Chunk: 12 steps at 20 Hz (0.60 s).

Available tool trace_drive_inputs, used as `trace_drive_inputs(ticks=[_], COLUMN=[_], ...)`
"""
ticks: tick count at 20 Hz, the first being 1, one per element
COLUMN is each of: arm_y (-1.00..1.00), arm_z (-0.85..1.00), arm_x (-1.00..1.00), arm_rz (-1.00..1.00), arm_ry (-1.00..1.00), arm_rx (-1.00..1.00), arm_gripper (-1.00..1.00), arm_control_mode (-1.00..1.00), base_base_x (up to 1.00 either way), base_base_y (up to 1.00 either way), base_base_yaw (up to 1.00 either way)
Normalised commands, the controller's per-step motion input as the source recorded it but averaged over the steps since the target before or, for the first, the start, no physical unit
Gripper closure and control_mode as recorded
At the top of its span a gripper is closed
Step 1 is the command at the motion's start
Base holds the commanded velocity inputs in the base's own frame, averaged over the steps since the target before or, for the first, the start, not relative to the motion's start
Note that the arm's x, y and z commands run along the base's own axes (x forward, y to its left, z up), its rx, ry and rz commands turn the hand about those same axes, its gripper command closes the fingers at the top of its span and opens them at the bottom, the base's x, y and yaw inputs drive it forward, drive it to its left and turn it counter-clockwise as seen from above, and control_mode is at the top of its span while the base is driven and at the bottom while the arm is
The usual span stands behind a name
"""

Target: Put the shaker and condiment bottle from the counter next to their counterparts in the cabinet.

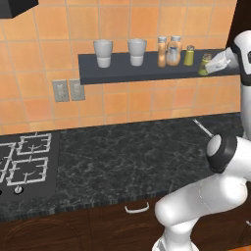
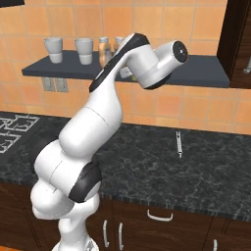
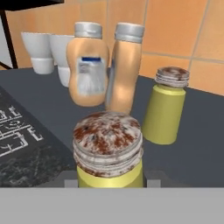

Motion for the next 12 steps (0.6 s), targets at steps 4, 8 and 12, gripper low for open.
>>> trace_drive_inputs(ticks=[4, 8, 12], arm_y=[0.00, 0.00, -0.08], arm_z=[0.07, 0.11, 0.00], arm_x=[0.34, 0.64, 0.94], arm_rz=[0.00, -0.01, -0.01], arm_ry=[0.00, 0.00, 0.01], arm_rx=[0.00, -0.01, -0.01], arm_gripper=[1.00, 1.00, 1.00], arm_control_mode=[-1.00, -1.00, -1.00], base_base_x=[0.00, 0.00, 0.00], base_base_y=[0.00, 0.00, 0.00], base_base_yaw=[0.00, 0.00, 0.00])
